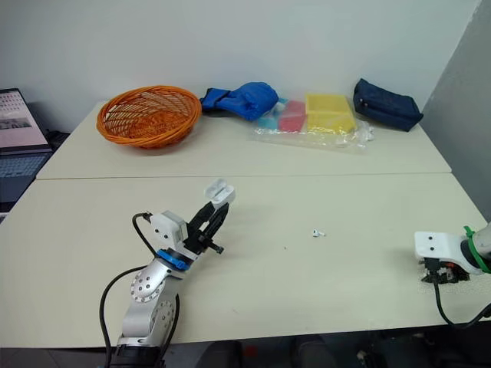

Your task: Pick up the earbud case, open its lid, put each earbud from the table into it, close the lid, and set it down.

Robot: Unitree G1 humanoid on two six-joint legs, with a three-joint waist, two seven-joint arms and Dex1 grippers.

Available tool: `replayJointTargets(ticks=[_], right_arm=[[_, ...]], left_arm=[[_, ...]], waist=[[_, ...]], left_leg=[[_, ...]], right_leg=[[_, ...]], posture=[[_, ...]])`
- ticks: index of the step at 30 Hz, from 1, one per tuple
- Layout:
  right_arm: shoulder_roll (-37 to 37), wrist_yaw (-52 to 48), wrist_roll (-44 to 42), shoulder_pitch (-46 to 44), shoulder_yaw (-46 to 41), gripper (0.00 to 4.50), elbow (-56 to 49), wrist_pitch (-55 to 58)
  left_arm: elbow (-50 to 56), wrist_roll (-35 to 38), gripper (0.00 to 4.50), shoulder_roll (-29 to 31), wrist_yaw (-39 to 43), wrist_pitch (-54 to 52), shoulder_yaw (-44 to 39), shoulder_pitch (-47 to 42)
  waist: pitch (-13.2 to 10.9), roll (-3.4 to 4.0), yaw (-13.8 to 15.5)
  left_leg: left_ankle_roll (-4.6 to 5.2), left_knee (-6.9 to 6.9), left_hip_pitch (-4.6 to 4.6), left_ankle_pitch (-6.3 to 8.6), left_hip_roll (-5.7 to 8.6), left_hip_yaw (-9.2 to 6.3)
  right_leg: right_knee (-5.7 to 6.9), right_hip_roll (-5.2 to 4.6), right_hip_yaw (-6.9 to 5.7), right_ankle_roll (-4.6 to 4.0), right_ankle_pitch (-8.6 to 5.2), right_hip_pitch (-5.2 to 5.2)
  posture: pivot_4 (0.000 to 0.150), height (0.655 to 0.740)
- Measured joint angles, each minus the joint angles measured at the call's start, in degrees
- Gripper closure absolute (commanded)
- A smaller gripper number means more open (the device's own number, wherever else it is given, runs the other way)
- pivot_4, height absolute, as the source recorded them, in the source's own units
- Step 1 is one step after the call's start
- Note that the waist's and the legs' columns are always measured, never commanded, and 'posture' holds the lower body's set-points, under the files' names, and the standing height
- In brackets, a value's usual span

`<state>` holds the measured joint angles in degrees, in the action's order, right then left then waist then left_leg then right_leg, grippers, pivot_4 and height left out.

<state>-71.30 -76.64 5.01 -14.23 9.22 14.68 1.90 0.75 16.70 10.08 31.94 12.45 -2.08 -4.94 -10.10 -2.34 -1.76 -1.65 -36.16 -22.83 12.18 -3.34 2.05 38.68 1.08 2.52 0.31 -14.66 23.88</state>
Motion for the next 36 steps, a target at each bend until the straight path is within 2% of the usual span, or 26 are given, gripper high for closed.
replayJointTargets(ticks=[1, 12, 18, 36], right_arm=[[0.0, 0.2, 0.0, 0.1, -0.2, 0.94, 0.0, 0.0], [-0.2, -0.8, 0.0, 2.3, -1.4, 0.94, -2.6, 2.2], [-0.6, -1.9, 0.4, 3.6, -1.4, 2.91, -3.1, 1.9], [-0.6, -0.5, 1.1, 3.7, -1.3, 2.91, -0.8, -1.4]], left_arm=[[0.0, 0.0, 3.77, 0.0, 0.0, -0.1, 0.0, 0.0], [0.0, 0.0, 3.77, 0.0, 0.2, -0.5, 0.2, -0.3], [0.0, 0.0, 3.77, 0.0, 0.2, -0.5, 0.3, -0.1], [0.8, 0.0, 3.77, 0.8, 1.1, -0.7, 0.4, 0.0]], waist=[[0.0, 0.00, 0.0], [0.0, 0.00, 0.1], [0.0, 0.00, 0.1], [0.0, -0.05, 0.1]], left_leg=[[0.00, 0.01, -0.01, 0.00, 0.00, -0.02], [0.00, 0.02, 0.05, 0.00, -0.03, -0.17], [0.00, 0.00, 0.18, 0.00, -0.01, -0.16], [0.00, -0.20, 0.34, 0.00, 0.19, -0.11]], right_leg=[[0.00, 0.00, 0.00, -0.01, -0.01, 0.00], [-0.01, 0.02, -0.04, -0.09, -0.05, -0.15], [-0.05, 0.00, -0.03, -0.08, -0.05, -0.31], [-0.17, -0.22, -0.01, -0.21, -0.13, -0.61]], posture=[[0.150, 0.7400], [0.150, 0.7400], [0.150, 0.7400], [0.150, 0.7400]])
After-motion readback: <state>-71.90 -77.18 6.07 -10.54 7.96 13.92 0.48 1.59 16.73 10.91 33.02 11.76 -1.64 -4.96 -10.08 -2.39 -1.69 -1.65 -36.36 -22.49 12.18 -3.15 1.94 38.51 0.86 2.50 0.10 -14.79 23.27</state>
